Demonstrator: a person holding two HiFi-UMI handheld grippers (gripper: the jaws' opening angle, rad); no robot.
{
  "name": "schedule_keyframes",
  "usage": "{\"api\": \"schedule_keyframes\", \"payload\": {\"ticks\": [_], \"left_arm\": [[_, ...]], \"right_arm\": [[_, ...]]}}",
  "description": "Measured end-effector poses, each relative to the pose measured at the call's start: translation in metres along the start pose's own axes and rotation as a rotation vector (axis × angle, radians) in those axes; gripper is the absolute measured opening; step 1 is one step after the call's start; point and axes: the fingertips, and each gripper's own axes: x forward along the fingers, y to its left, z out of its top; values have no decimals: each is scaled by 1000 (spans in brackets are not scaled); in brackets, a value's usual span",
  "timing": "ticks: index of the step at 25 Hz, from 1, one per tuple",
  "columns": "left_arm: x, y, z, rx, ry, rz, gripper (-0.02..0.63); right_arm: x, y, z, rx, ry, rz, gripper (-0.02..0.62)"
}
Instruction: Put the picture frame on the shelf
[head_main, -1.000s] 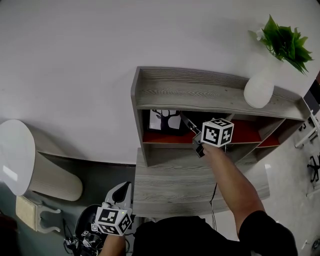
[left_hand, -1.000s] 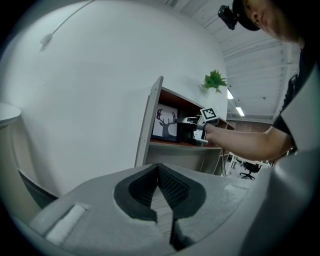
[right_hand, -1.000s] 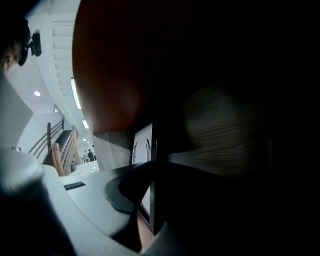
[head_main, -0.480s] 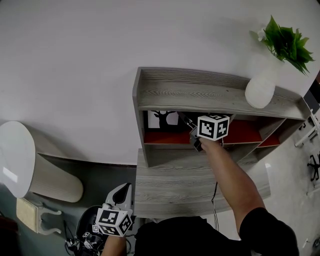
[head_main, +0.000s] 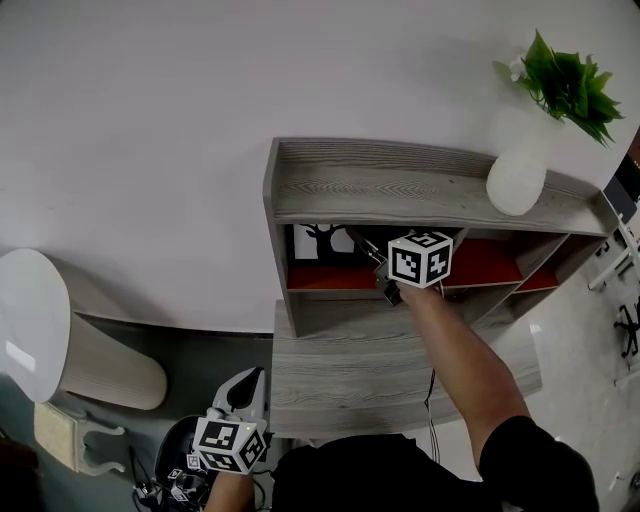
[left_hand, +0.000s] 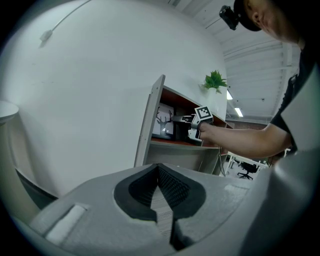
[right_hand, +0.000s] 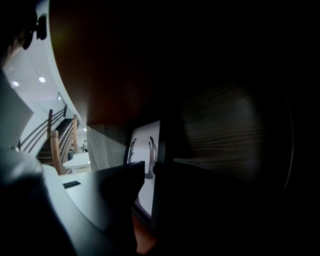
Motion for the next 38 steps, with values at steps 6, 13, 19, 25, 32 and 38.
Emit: {"api": "schedule_keyframes", "payload": {"ticks": [6,13,19,25,32,38], "left_arm": [[-2,0,-2,-1,0,-1,9],[-3,-1,0,4,-3,-19,9],[-3,-3,4,23,1,-61,9],[-2,-7,7,49,6,-127,9],[-9,-12,7,83,22,-207,9],[-11,-24,9,100,9,-249,9]], "right_arm": [[3,3,-5,-44,11,-29,220],[-9,-6,-8,-47,4,-102,252],[-30,-1,-13,-52,5,-154,251],[-63,10,-16,-69,-10,-245,250],[-123,60,-39,-44,-87,-286,174],[-158,112,-67,91,-139,-212,15]]}}
